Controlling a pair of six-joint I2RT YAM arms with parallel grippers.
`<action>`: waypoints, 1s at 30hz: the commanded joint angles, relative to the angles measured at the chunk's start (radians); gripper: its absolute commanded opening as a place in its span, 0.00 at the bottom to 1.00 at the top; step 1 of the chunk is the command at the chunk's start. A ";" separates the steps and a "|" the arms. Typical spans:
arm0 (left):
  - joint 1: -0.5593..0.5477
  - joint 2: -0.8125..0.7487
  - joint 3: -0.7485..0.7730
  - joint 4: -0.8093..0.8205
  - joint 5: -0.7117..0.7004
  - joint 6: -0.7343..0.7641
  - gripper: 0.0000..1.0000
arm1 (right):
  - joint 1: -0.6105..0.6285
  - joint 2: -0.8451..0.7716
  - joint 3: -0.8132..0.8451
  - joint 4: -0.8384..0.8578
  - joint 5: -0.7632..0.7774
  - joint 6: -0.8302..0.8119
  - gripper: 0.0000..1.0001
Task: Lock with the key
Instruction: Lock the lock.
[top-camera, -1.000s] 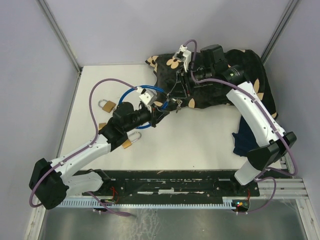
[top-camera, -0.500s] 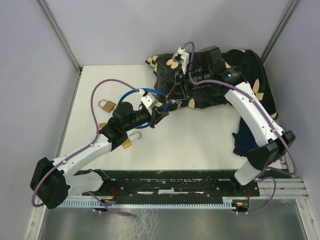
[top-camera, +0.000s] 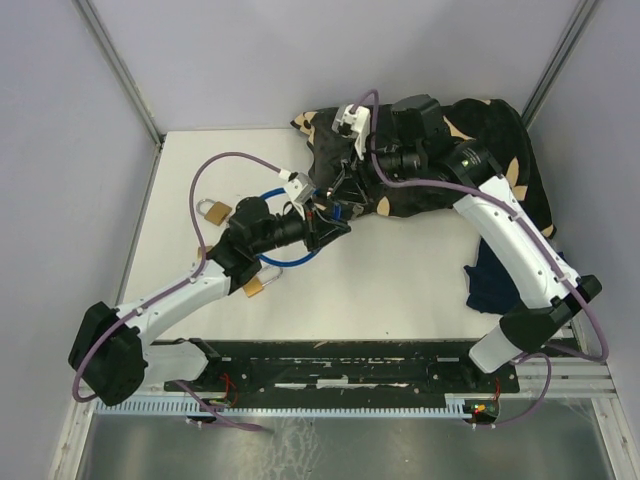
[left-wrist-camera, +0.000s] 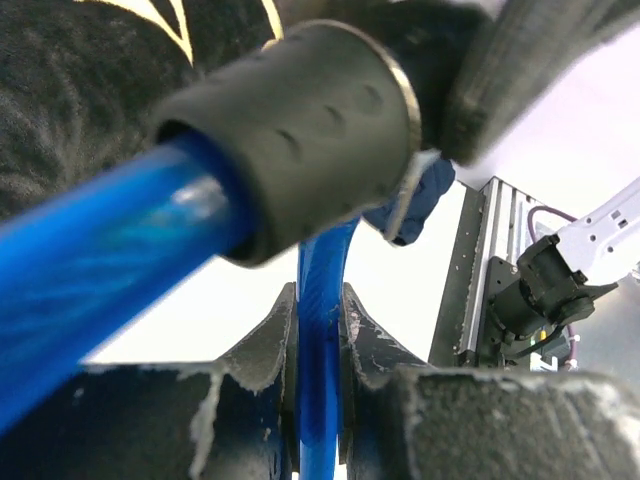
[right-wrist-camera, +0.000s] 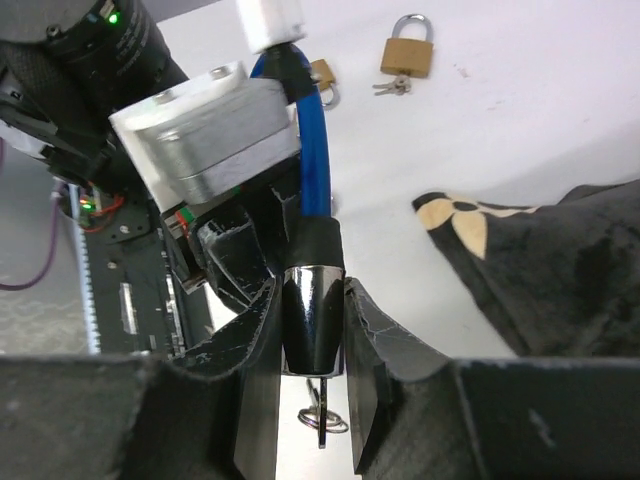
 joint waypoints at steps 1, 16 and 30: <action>-0.018 -0.084 0.083 0.235 -0.054 0.113 0.03 | -0.055 0.084 0.036 -0.201 -0.164 0.124 0.10; -0.017 -0.131 -0.047 0.195 -0.086 0.137 0.03 | -0.212 -0.047 0.044 -0.137 -0.308 0.155 0.64; -0.048 -0.132 -0.060 0.226 -0.137 0.126 0.03 | -0.268 -0.191 -0.214 0.308 -0.406 0.497 0.59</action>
